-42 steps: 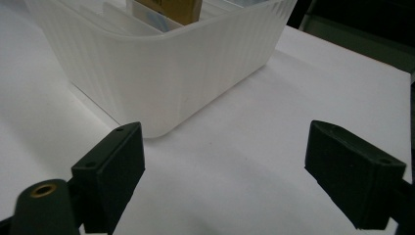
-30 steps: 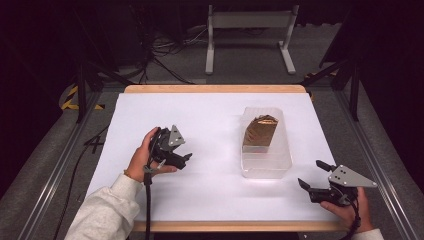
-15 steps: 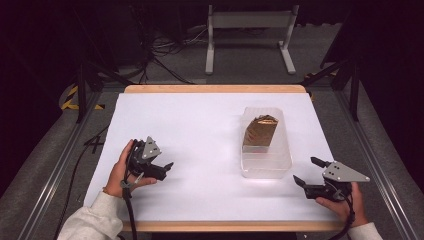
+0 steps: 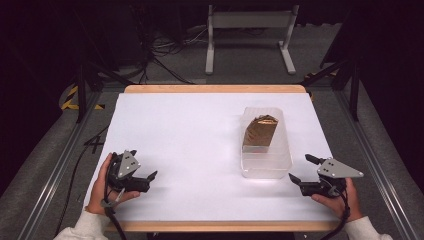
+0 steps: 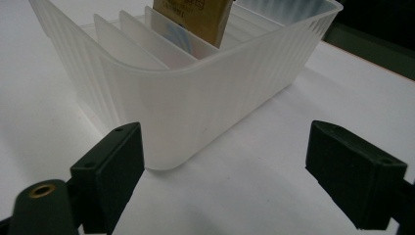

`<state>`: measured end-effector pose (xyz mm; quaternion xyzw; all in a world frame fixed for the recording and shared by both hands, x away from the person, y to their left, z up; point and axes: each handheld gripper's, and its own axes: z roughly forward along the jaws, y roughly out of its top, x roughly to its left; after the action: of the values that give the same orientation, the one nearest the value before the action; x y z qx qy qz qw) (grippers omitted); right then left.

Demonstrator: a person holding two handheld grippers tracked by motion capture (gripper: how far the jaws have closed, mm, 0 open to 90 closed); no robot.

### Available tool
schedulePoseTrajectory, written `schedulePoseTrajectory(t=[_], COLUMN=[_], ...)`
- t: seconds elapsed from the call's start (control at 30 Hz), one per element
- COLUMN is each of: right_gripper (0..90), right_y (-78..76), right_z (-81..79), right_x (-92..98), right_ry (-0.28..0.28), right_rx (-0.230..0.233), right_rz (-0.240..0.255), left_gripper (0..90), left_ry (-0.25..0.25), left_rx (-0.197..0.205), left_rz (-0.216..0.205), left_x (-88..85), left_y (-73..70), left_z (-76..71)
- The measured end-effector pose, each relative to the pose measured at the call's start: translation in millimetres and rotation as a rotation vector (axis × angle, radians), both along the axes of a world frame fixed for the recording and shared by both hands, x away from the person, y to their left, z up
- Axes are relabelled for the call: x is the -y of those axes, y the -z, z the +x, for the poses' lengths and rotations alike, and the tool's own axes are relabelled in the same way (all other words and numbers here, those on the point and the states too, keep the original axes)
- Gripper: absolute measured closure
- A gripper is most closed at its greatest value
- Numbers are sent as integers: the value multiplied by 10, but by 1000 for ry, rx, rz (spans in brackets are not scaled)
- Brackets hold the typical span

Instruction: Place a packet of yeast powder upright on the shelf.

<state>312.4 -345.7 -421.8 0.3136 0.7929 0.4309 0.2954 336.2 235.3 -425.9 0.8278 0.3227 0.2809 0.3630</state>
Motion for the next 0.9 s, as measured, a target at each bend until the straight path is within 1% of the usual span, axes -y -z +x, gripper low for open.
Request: schedulePoseTrajectory(t=[0.03, 0.07, 0.1, 0.13, 0.17, 0.23, 0.27, 0.3, 0.33, 0.37, 0.4, 0.43, 0.47, 0.5, 0.57, 0.63, 0.7, 0.77, 0.8, 0.9], right_gripper=[150, 150, 150, 150, 150, 150, 150, 150, 150, 150, 150, 150, 150, 150, 150, 150, 150, 152, 152, 152], right_y=[-5, -5, -11, -11, -12, -9, -7, -9, -10, -9, -8, -7, -6, -6, -8, -13, -20, -25, -26, -33], right_z=[3, 3, 0, 0, -3, -12, -23, -33, -39, -45, -50, -57, -60, -60, -74, -84, -92, -97, -97, -100], right_x=[-4, -4, -6, -6, -6, -2, 11, 21, 34, 48, 59, 71, 84, 84, 106, 120, 122, 117, 111, 107], right_ry=[-3, -3, -3, -3, -3, -4, 0, 2, 2, 3, 7, 9, 10, 10, 14, 21, 34, 39, 37, 38], right_rx=[6, 6, 7, 7, 8, 6, 6, 7, 10, 11, 10, 9, 12, 12, 13, 15, 22, 23, 27, 31], right_rz=[4, 4, 9, 9, 8, 12, 14, 14, 20, 26, 26, 28, 33, 33, 35, 39, 35, 35, 27, 27], left_gripper=[60, 60, 59, 59, 59, 59, 59, 59, 59, 58, 56, 56, 56, 55, 54, 54, 52, 52, 50, 50], left_ry=[-20, -20, -50, -50, -56, -68, -86, -94, -104, -104, -123, -123, -127, -127, -143, -143, -151, -152, -153, -151], left_rx=[0, 0, -10, -10, -18, -15, -17, -11, -16, -16, -13, -13, -8, -8, 0, 6, 25, 25, 24, 21], left_rz=[-17, -17, -31, -31, -51, -67, -83, -99, -119, -119, -151, -151, -199, -199, -205, -219, -217, -229, -232, -224], left_x=[-92, -92, -179, -179, -216, -302, -380, -422, -460, -460, -530, -530, -586, -586, -617, -637, -643, -645, -641, -625], left_y=[41, 41, 83, 83, 105, 132, 164, 176, 186, 186, 204, 204, 218, 218, 223, 217, 202, 202, 203, 209], left_z=[-25, -25, -47, -47, -67, -104, -143, -158, -180, -180, -211, -211, -238, -238, -254, -264, -284, -286, -283, -274])
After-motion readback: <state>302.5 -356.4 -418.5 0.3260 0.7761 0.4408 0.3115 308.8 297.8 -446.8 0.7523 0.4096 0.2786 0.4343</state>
